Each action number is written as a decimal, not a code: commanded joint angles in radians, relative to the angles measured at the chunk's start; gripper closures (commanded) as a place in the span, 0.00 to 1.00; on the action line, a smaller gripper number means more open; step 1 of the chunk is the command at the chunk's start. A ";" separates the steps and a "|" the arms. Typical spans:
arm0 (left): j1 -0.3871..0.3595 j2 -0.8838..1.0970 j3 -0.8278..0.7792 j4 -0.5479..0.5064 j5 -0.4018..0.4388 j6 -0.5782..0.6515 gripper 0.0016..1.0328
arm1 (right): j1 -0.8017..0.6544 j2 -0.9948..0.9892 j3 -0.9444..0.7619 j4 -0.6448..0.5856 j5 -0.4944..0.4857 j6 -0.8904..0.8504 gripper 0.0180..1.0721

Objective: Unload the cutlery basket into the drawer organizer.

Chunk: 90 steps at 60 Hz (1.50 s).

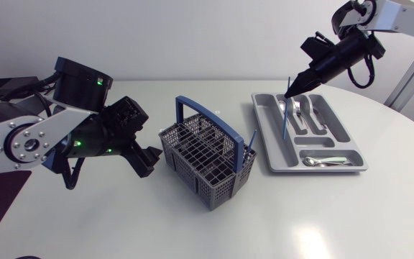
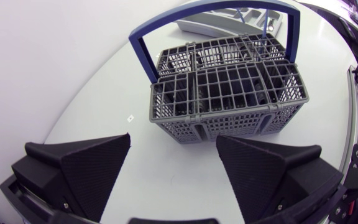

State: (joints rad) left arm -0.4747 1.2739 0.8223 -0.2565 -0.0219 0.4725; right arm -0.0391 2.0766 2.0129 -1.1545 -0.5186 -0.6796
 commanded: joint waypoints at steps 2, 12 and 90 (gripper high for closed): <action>-0.008 0.005 0.001 -0.004 0.011 0.005 0.07 | 0.005 0.115 0.121 -0.082 0.014 0.025 0.95; -0.008 0.019 0.008 0.000 0.011 0.006 0.07 | 0.005 0.227 0.213 -0.157 0.017 0.034 0.95; -0.012 0.002 -0.008 -0.003 0.011 0.006 0.06 | -0.013 0.471 0.457 -0.137 0.086 0.247 0.04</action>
State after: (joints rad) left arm -0.4801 1.2980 0.8227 -0.2539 -0.0223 0.4725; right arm -0.0433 2.6011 2.5107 -1.3018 -0.4221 -0.4553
